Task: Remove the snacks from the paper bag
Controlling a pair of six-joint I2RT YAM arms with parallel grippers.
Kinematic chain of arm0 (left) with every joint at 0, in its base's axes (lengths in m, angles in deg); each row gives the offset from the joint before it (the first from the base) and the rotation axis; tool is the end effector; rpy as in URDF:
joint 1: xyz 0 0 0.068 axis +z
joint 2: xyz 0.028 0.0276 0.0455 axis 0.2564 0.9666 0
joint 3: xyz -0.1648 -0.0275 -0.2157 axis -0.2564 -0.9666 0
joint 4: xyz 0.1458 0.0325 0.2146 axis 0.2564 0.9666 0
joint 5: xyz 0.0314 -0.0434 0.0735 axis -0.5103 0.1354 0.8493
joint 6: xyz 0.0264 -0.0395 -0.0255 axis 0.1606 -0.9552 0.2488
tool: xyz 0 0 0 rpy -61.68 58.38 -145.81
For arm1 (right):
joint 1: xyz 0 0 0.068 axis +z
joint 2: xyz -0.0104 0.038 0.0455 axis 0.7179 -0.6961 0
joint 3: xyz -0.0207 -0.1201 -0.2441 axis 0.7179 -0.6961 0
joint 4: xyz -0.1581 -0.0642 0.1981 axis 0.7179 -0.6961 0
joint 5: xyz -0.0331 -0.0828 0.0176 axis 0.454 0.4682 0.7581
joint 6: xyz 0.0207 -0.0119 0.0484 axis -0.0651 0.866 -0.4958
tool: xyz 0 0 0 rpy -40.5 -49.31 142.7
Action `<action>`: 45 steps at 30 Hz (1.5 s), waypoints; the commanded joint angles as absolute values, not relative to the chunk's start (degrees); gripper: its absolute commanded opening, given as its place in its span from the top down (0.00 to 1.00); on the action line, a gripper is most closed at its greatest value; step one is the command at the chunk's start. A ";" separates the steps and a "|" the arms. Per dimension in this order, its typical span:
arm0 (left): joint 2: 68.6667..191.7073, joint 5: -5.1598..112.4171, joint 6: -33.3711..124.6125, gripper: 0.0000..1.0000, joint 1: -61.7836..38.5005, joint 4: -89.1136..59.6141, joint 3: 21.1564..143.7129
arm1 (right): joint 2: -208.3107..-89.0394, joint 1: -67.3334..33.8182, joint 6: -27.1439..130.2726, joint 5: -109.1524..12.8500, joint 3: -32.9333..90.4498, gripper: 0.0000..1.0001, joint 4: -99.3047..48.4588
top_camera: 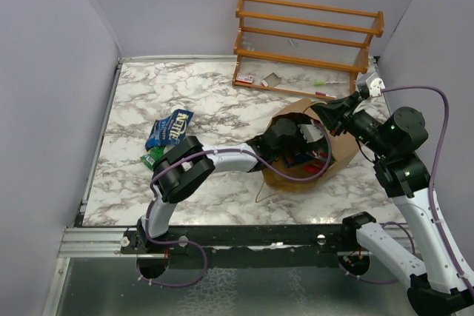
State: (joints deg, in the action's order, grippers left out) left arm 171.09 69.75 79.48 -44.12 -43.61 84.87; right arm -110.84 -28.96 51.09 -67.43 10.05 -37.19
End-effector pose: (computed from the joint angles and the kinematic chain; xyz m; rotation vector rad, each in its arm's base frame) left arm 0.2450 -0.3979 0.2117 1.0740 1.4061 -0.3452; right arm 0.1458 0.0614 0.4131 -0.5074 1.5094 0.6939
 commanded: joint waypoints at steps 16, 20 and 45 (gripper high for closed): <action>134.72 61.34 59.97 1.00 -44.11 -26.86 65.13 | -109.69 -28.83 51.89 -66.21 9.73 0.98 -34.57; 125.25 58.77 56.96 1.00 -44.27 -22.67 62.73 | -109.84 -28.83 51.66 -66.35 9.79 0.98 -34.54; 102.17 132.12 75.37 1.00 -42.73 -12.55 60.46 | -109.32 -28.83 51.75 -66.45 9.22 0.98 -34.36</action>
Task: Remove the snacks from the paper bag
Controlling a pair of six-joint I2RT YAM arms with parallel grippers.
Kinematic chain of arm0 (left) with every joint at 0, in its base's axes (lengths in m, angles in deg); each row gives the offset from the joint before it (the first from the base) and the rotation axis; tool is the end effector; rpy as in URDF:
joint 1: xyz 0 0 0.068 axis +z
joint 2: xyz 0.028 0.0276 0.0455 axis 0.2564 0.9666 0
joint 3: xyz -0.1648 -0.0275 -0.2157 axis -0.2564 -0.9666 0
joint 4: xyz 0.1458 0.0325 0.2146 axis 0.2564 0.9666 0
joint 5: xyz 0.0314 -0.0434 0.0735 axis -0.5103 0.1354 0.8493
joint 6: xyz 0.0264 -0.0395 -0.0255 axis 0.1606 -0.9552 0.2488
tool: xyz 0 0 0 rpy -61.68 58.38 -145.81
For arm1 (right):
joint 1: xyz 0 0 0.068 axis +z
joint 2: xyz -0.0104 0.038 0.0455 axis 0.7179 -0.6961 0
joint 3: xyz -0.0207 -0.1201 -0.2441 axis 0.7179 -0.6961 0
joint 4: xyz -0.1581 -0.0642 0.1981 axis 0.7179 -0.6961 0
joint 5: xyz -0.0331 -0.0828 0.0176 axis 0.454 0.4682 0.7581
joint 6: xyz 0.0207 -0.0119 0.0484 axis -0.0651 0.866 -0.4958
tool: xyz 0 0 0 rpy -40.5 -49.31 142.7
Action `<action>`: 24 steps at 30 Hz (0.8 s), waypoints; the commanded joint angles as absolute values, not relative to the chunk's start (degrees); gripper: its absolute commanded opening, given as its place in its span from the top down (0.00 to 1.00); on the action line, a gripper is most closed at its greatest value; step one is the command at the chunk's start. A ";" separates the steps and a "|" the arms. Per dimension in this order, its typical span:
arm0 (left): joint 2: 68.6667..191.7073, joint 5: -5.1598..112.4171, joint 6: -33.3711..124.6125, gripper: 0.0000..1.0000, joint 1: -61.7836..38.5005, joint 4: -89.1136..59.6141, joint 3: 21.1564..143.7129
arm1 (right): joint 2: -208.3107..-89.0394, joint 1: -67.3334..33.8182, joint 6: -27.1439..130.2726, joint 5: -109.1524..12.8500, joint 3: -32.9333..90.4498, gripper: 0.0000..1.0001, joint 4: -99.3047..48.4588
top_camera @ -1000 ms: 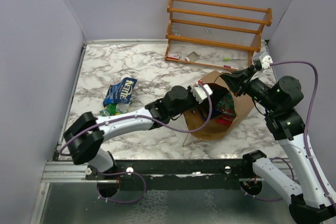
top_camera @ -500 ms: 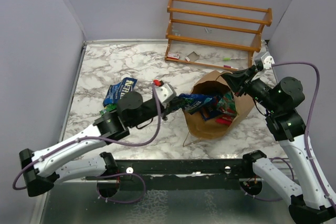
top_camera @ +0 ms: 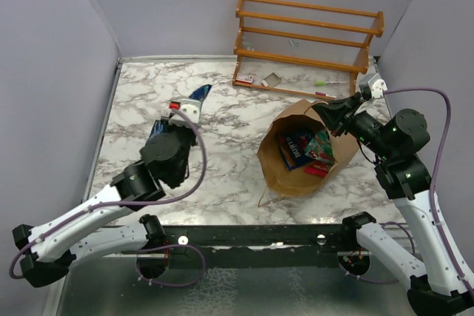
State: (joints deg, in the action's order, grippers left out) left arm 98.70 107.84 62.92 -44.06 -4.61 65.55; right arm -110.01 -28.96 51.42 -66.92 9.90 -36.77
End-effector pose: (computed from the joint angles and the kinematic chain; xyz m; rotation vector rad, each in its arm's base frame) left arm 0.1028 -0.1211 0.4096 0.2165 1.5166 -0.1333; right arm 0.1421 0.0599 0.4149 -0.5052 1.4893 0.6804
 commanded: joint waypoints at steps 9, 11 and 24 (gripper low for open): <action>109.84 128.29 76.28 1.00 -21.49 -17.37 61.70 | -109.71 -28.83 51.96 -66.69 9.70 0.98 -34.66; 114.00 128.53 77.72 1.00 -16.60 -16.91 62.77 | -109.46 -28.83 52.03 -66.45 9.41 0.98 -34.68; 135.91 110.01 61.23 1.00 -4.15 -4.26 63.56 | -108.30 -28.83 52.56 -65.98 9.18 0.98 -35.46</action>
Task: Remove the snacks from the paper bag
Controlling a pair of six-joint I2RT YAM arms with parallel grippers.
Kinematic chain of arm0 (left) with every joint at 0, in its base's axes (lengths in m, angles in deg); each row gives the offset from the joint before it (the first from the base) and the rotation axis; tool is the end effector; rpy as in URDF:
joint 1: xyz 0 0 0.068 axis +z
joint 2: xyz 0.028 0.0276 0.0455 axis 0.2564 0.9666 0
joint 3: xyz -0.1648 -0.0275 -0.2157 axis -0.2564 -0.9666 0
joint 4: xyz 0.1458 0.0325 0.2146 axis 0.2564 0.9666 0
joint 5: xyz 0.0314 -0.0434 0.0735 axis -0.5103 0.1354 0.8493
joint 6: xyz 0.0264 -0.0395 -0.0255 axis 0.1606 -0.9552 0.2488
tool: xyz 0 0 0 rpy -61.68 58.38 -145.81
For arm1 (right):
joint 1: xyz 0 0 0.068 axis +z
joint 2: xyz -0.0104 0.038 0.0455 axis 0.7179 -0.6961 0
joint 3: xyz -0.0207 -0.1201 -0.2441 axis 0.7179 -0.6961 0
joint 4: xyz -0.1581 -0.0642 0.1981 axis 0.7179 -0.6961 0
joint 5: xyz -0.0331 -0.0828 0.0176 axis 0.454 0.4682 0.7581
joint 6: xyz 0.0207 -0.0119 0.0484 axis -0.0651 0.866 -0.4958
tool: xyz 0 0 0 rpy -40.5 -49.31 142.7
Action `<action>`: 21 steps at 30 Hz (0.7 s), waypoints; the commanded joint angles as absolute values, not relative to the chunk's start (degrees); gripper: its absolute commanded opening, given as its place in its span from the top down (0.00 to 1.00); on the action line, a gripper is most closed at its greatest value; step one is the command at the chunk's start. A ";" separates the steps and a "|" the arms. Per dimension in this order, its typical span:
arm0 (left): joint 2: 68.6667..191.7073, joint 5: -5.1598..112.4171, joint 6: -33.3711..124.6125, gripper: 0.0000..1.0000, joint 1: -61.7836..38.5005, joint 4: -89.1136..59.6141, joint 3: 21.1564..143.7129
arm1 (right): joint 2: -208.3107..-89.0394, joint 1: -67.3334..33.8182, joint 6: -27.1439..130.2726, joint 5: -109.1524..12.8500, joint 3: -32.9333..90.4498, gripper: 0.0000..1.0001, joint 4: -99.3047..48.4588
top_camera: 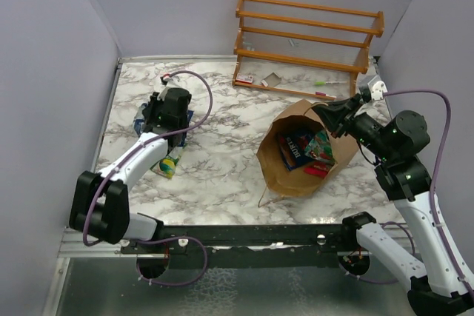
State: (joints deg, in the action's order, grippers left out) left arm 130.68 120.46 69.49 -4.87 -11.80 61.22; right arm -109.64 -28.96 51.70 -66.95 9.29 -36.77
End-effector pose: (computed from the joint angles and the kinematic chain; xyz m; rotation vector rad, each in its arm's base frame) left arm 0.2799 -0.0682 0.2804 -0.1120 1.8998 0.9316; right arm 0.1415 0.0598 0.4123 -0.5090 1.4918 0.6775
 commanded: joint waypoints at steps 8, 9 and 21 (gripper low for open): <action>141.58 97.89 55.96 1.00 -4.13 5.13 68.51 | -108.01 -28.83 52.14 -66.31 8.82 0.98 -35.11; 141.57 96.98 55.90 0.99 -4.10 5.37 68.46 | -108.09 -28.83 52.18 -66.42 8.89 0.98 -35.11; 132.39 83.99 51.86 0.27 -4.02 6.58 69.64 | -108.38 -28.83 51.85 -66.87 9.15 0.98 -34.75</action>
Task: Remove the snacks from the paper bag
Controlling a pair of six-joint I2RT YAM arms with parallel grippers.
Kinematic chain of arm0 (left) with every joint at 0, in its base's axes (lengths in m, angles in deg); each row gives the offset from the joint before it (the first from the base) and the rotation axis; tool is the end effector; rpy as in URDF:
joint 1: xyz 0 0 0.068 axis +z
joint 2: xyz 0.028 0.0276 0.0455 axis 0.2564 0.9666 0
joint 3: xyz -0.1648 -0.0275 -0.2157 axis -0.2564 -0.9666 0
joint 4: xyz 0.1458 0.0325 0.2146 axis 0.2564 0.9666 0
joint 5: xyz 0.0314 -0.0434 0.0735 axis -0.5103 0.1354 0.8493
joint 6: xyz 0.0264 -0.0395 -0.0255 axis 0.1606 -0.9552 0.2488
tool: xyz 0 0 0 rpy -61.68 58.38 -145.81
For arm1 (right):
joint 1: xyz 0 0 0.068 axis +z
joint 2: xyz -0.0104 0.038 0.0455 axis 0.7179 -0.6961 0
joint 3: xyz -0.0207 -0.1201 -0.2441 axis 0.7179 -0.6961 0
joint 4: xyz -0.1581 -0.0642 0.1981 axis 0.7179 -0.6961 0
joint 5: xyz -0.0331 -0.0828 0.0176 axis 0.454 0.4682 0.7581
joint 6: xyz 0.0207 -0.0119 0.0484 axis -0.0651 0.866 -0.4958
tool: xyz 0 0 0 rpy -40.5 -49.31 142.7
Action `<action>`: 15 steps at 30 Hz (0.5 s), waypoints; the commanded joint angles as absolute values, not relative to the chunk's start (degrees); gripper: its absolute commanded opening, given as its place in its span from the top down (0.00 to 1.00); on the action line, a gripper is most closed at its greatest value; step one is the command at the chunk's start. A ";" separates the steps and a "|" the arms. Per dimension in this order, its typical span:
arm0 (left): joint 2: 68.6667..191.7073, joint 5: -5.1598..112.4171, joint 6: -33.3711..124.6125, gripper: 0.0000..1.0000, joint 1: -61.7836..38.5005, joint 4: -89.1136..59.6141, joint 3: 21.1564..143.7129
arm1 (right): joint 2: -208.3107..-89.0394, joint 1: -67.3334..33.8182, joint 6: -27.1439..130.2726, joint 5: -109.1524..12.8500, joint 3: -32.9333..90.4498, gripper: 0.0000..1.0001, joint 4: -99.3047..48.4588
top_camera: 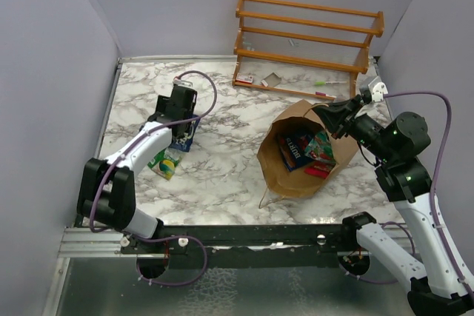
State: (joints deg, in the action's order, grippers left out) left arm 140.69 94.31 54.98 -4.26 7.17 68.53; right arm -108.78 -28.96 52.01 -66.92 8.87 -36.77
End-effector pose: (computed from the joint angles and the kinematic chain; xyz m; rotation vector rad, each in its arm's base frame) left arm 0.3052 -0.0856 0.2397 0.0796 2.2871 0.4858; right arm 0.1381 0.0587 0.4119 -0.5127 1.4823 0.6719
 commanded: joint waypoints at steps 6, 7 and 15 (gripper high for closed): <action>115.71 65.35 46.90 0.14 -4.05 -2.10 64.64 | -108.62 -28.83 51.44 -67.15 8.76 0.98 -34.48; 113.23 61.92 45.36 0.13 -4.07 -3.91 63.62 | -108.64 -28.83 51.48 -67.14 8.78 0.98 -34.48; 106.28 39.68 26.37 0.16 -6.11 -21.35 53.28 | -110.01 -28.83 51.04 -67.67 8.91 0.98 -33.98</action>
State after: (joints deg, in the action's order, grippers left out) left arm 106.46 55.72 39.49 -4.41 -9.55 59.94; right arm -109.37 -28.96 51.99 -66.97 8.87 -36.71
